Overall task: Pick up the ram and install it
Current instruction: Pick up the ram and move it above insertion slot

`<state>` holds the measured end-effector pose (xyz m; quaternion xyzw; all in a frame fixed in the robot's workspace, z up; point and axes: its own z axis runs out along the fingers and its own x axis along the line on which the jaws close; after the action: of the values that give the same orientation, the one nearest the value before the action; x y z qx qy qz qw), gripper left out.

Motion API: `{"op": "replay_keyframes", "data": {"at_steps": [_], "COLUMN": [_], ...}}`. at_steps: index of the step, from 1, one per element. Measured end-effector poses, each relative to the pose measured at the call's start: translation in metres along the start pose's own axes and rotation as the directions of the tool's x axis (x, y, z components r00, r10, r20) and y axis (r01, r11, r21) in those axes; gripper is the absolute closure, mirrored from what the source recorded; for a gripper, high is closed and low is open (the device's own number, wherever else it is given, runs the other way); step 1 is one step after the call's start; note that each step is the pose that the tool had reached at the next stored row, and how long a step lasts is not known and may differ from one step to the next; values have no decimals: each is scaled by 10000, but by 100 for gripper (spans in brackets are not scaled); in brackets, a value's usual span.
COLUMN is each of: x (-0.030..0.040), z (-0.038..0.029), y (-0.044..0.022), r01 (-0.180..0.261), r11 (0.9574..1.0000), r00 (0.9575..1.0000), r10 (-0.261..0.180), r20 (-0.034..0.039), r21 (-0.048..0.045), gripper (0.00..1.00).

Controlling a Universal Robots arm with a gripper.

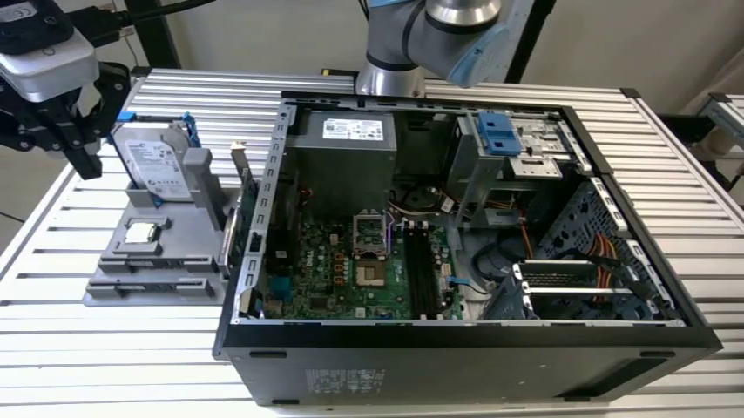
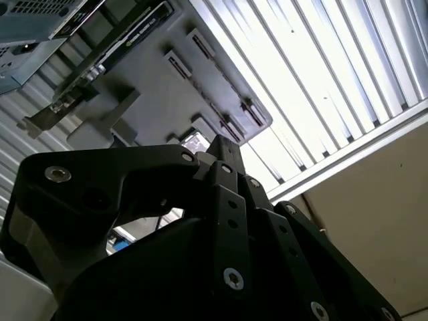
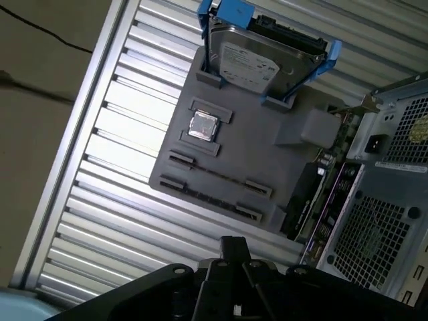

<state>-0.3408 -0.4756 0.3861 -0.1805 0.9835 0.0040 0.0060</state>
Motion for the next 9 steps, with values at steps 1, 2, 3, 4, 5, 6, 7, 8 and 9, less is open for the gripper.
{"op": "replay_keyframes", "data": {"at_steps": [1,2,3,4,5,6,7,8,9], "x": [0,0,0,0,0,0,0,0,0], "z": [0,0,0,0,0,0,0,0,0], "y": [0,0,0,0,0,0,0,0,0], "r01": [38,78,116,151,188,225,262,294,329], "r11": [10000,10000,9999,9999,9998,9997,9996,9995,9994], "r00": [10000,10000,9999,9999,9998,9997,9997,9996,9995], "r10": [-38,-78,-116,-151,-188,-225,-262,-294,-329], "r20": [0,0,2,5,9,14,19,23,29], "r21": [-1,-5,-11,-19,-29,-40,-53,-64,-77], "gripper": [100,100,100,100,100,100,100,100,100]}}
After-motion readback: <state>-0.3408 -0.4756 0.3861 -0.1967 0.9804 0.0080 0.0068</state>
